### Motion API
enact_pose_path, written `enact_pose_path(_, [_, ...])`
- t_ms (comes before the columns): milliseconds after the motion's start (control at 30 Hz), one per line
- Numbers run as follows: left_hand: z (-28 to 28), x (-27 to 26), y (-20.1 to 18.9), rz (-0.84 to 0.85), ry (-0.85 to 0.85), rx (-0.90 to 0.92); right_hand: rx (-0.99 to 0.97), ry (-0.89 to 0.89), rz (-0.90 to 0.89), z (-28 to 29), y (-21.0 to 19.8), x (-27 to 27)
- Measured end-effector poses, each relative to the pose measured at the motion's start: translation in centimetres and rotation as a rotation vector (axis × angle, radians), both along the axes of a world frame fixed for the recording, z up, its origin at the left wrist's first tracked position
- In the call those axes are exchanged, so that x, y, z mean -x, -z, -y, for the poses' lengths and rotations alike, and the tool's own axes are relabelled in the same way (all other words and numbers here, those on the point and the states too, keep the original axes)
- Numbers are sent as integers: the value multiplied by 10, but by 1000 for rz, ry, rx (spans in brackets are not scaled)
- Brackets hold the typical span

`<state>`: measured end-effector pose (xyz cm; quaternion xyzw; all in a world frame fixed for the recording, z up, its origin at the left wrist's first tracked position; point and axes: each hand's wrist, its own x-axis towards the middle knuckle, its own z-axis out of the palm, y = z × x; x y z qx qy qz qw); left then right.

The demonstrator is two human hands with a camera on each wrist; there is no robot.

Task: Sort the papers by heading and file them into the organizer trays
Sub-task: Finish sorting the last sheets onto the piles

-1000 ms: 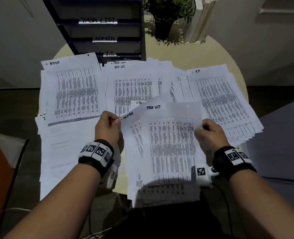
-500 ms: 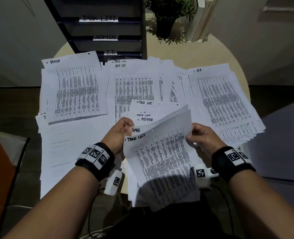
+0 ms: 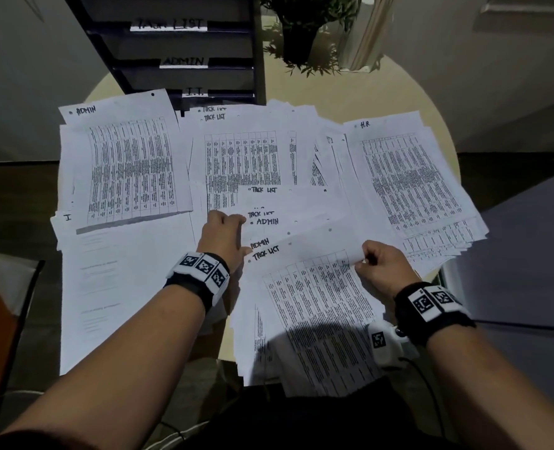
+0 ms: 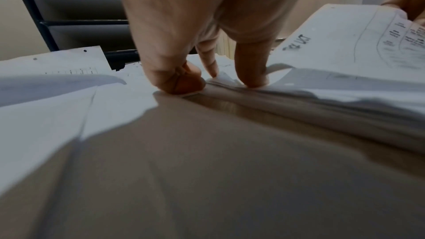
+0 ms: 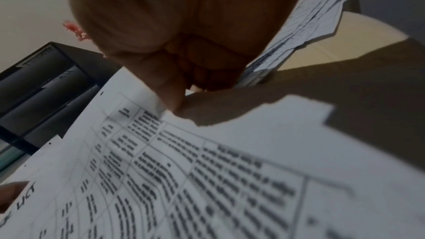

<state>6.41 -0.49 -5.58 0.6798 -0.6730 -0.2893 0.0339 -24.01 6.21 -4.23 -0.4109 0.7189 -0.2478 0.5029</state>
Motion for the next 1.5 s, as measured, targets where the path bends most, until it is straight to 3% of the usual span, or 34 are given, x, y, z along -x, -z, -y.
enact_pose_path(333, [0,6,2,-19,-43,27,6,170,65,5,-4,2])
enact_pose_path(433, [-3,8,-1,-196,-158,132,20,250,112,7,-7,2])
enact_pose_path(600, [-16,14,-3,-700,-570,-123,57,425,216,11,-3,1])
enact_pose_path(767, [-31,14,10,-525,-384,-228,60,477,241,15,-10,-3])
enact_pose_path(900, [-36,11,-7,-542,-505,-96,76,522,206,21,-16,4])
enact_pose_path(1033, [-21,-5,-54,-547,-709,233,141,432,118,26,-19,9])
enact_pose_path(1167, [0,-51,-91,-520,-747,553,206,362,-268,37,-25,8])
enact_pose_path(1300, [5,-83,-115,-515,-744,722,255,214,-589,57,-47,-11])
enact_pose_path(1367, [2,-86,-127,-591,-689,815,330,42,-461,62,-57,-35])
enact_pose_path(1500, [-3,-91,-146,-780,-588,865,404,-277,53,62,-78,-94])
